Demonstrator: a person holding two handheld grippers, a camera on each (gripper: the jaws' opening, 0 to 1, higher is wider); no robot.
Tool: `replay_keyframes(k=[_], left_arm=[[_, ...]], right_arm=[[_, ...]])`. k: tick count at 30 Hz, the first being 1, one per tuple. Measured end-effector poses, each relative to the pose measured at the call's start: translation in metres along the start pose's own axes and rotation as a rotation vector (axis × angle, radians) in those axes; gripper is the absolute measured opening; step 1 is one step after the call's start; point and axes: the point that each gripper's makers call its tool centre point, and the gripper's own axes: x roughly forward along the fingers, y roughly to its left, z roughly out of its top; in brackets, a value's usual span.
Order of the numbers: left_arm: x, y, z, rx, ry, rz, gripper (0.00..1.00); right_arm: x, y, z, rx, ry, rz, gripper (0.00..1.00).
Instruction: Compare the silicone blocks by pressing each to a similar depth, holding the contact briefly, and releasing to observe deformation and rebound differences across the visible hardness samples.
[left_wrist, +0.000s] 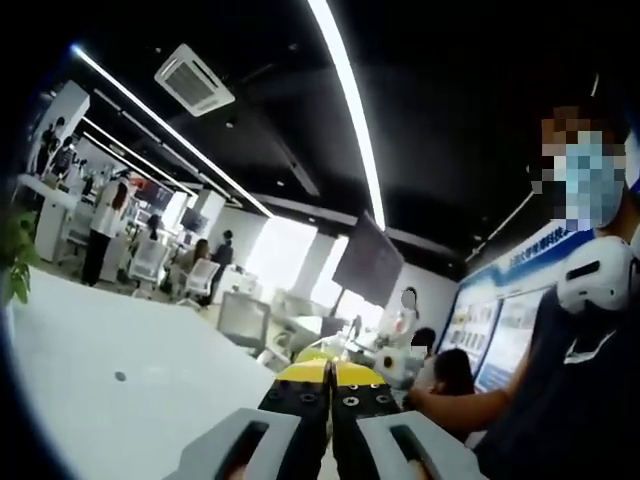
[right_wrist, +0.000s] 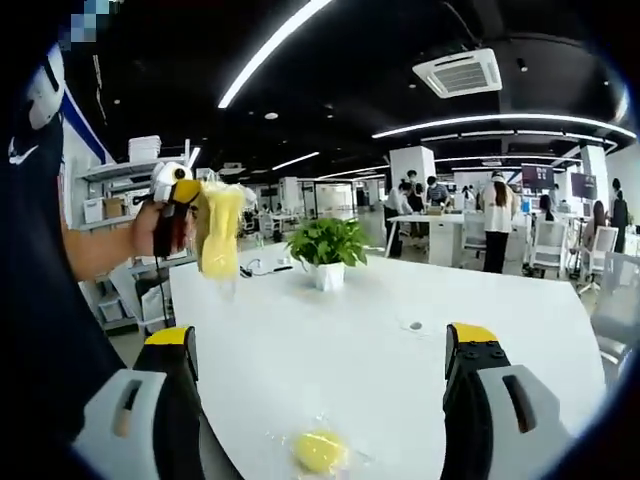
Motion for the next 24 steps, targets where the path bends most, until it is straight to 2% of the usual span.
replay_keyframes(k=[6, 10, 13, 18, 24], left_arm=[[-0.003, 0.004, -0.002, -0.02, -0.004, 0.008, 0.0], [-0.005, 0.006, -0.003, -0.038, -0.012, 0.012, 0.0], [-0.006, 0.007, -0.005, -0.044, -0.01, 0.016, 0.0], [-0.009, 0.012, -0.012, -0.066, -0.008, 0.025, 0.0], [-0.012, 0.017, -0.021, -0.091, -0.003, 0.038, 0.0]], right_arm=[[-0.017, -0.01, -0.044, -0.039, 0.085, -0.079, 0.97], [-0.03, -0.015, -0.076, -0.002, 0.131, -0.109, 0.97], [-0.039, -0.02, -0.093, 0.001, 0.155, -0.149, 0.97], [-0.053, -0.029, -0.109, 0.026, 0.161, -0.197, 0.97], [-0.067, -0.031, -0.117, 0.05, 0.161, -0.223, 0.97]])
